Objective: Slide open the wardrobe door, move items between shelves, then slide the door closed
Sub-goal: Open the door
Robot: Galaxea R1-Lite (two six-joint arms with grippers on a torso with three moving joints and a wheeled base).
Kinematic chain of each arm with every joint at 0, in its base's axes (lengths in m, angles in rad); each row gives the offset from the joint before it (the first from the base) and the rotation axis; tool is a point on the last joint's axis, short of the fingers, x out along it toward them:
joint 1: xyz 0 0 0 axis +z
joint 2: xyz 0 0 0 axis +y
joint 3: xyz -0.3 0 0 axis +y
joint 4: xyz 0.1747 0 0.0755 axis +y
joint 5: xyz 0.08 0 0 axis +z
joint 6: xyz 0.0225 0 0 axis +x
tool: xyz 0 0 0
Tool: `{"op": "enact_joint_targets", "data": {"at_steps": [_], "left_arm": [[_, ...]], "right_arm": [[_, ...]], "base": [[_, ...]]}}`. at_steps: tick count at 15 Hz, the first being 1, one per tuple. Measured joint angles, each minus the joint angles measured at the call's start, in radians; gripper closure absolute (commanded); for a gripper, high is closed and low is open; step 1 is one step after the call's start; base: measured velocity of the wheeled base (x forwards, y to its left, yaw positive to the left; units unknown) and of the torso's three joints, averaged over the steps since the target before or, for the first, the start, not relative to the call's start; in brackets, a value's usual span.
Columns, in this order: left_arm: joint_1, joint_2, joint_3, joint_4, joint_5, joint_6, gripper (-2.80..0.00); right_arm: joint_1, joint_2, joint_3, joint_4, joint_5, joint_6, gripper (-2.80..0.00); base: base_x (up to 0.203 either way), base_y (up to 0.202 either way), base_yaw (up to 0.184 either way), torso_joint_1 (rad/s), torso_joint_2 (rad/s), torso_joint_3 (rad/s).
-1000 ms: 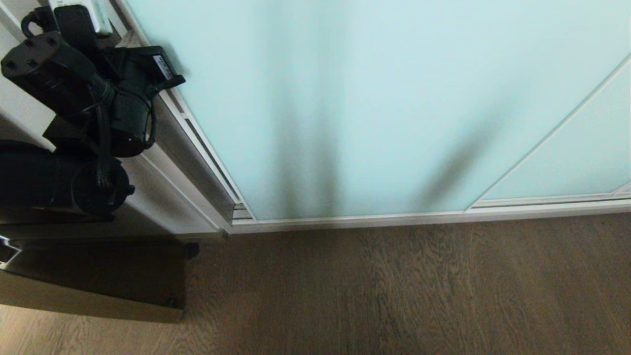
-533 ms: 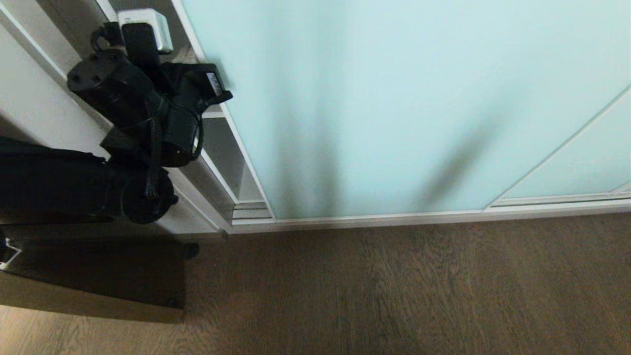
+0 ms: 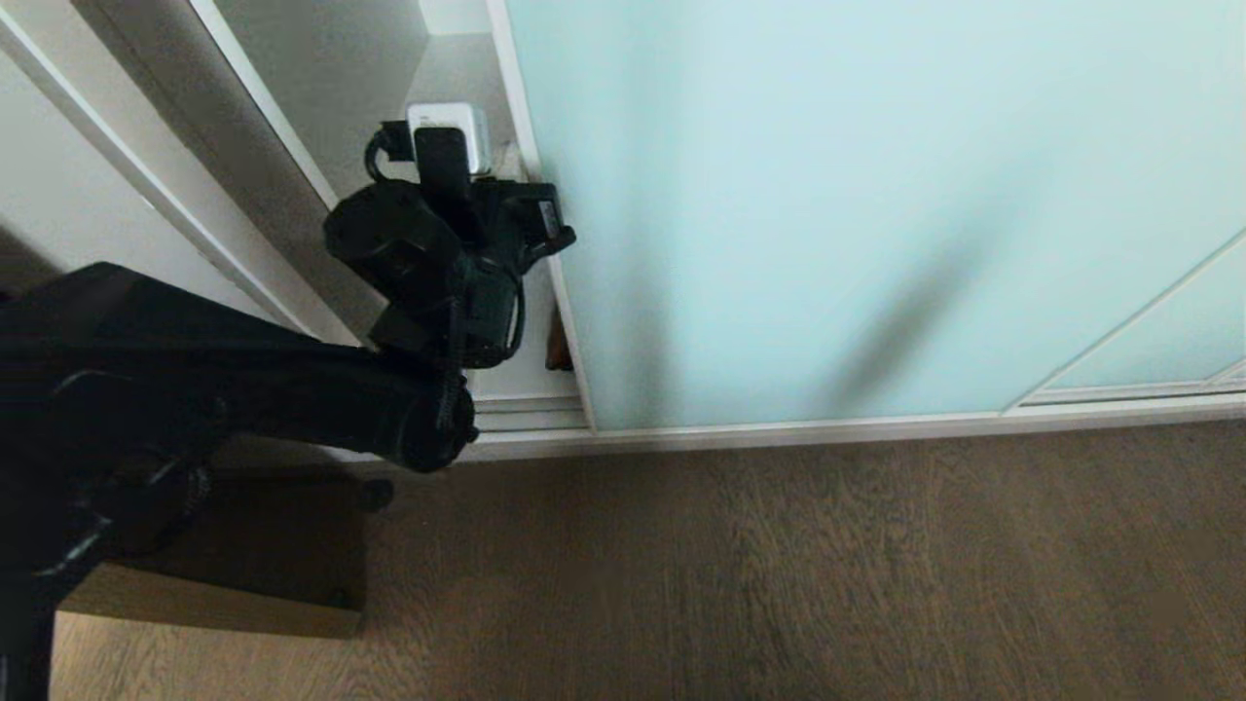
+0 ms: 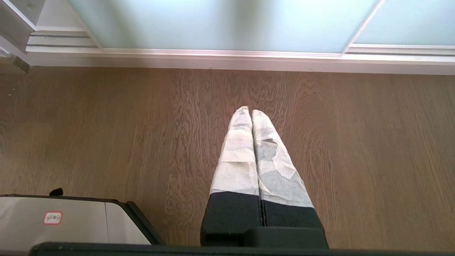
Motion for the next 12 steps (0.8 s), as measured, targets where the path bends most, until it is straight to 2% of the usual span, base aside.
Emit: {"op": "enact_joint_targets", "data": {"at_steps": [2, 7, 10, 12], "left_arm": [[-0.035, 0.048, -0.031, -0.039, 0.001, 0.008, 0.00], [-0.053, 0.055, -0.078, -0.052, 0.007, 0.003, 0.00], [-0.037, -0.009, -0.078, -0.035, 0.030, 0.005, 0.00], [0.001, -0.095, -0.080, 0.027, 0.030, 0.006, 0.00]], "right_arm": [[0.000, 0.000, 0.000, 0.000, 0.000, 0.000, 0.00], [0.000, 0.000, 0.000, 0.000, 0.000, 0.000, 0.00], [0.000, 0.000, 0.000, 0.000, 0.000, 0.000, 0.00], [0.000, 0.000, 0.000, 0.000, 0.000, 0.000, 0.00]], "base": [[0.000, 0.000, 0.000, 0.000, 0.00, 0.000], [0.000, 0.000, 0.000, 0.000, 0.00, 0.000], [0.000, 0.000, 0.000, 0.000, 0.00, 0.000], [0.000, 0.000, 0.000, 0.000, 0.00, 0.000]]}}
